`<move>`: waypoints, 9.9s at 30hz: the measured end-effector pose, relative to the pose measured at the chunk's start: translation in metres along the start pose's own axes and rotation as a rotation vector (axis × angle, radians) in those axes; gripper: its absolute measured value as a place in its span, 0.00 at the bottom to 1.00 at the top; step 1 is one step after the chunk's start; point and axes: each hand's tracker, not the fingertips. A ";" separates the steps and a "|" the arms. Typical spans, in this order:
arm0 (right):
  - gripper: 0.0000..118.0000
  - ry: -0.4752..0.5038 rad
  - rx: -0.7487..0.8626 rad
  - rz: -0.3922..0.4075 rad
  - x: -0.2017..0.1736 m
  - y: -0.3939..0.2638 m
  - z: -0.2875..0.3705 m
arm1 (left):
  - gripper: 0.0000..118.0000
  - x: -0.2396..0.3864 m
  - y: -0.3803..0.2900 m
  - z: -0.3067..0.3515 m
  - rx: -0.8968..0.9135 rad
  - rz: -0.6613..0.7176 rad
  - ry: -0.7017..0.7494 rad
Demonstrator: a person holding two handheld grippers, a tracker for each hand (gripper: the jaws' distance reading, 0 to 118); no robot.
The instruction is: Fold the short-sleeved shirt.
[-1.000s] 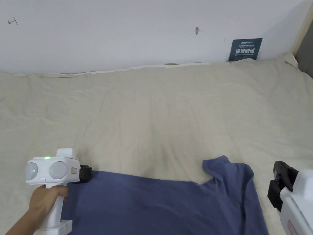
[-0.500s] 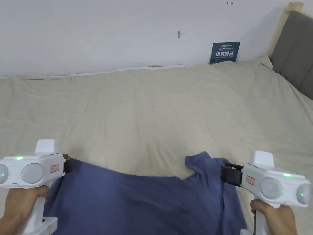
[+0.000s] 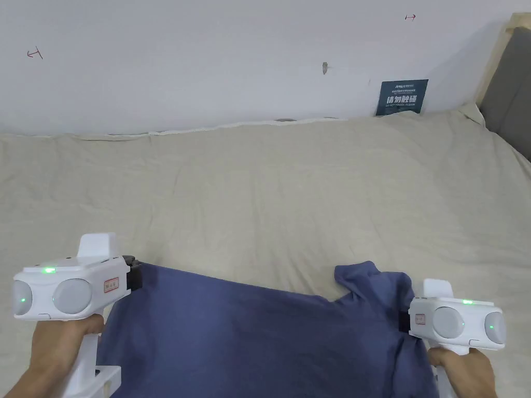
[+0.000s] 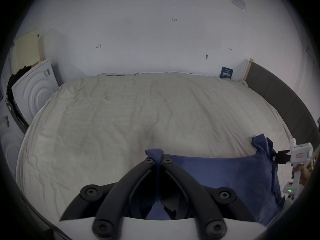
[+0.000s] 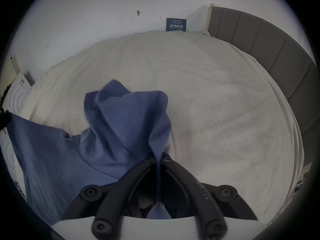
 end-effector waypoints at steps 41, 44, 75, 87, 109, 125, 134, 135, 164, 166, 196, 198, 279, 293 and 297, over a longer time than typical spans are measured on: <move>0.04 0.086 1.081 0.174 -0.052 0.296 0.325 | 0.03 -0.060 0.288 0.186 0.737 0.086 0.262; 0.04 0.091 1.009 0.160 -0.048 0.289 0.285 | 0.03 -0.057 0.270 0.149 0.692 0.089 0.243; 0.04 0.257 0.367 0.013 0.047 -0.062 0.131 | 0.03 -0.068 -0.147 0.125 0.097 0.147 0.187; 0.04 0.185 0.146 -0.018 0.057 -0.182 0.147 | 0.03 -0.059 -0.238 0.160 -0.056 0.130 0.216; 0.91 0.118 0.459 0.038 0.006 -0.129 0.230 | 0.98 -0.029 -0.181 0.209 0.104 0.253 0.126; 0.02 0.045 0.858 0.112 -0.021 -0.117 0.284 | 0.01 0.026 -0.136 0.259 0.570 0.103 0.168; 0.01 0.051 0.828 0.101 -0.035 -0.119 0.301 | 0.00 0.008 -0.153 0.242 0.407 0.138 0.142; 0.01 0.052 0.823 0.098 -0.035 -0.120 0.302 | 0.00 0.003 -0.156 0.239 0.351 0.144 0.127; 0.32 0.037 0.471 0.080 -0.005 -0.159 0.221 | 0.03 -0.053 -0.277 0.154 -0.146 0.171 0.151; 0.64 0.038 0.329 0.094 0.001 -0.172 0.202 | 0.03 -0.052 -0.273 0.158 -0.132 0.178 0.147; 0.05 0.099 0.341 0.046 0.020 -0.099 0.149 | 0.03 -0.068 -0.176 0.146 0.012 0.243 0.165; 0.05 0.089 0.349 0.058 0.014 -0.081 0.138 | 0.03 -0.067 -0.162 0.132 0.015 0.227 0.167; 0.39 0.020 0.444 0.020 0.000 -0.100 0.159 | 0.11 -0.059 -0.194 0.055 -0.247 0.204 0.134; 0.30 0.069 -0.016 -0.071 -0.003 -0.115 0.043 | 0.10 -0.053 -0.177 0.090 -0.191 0.191 0.126; 0.11 0.089 0.025 -0.051 -0.011 -0.116 0.074 | 0.10 -0.057 -0.180 0.095 -0.183 0.216 0.124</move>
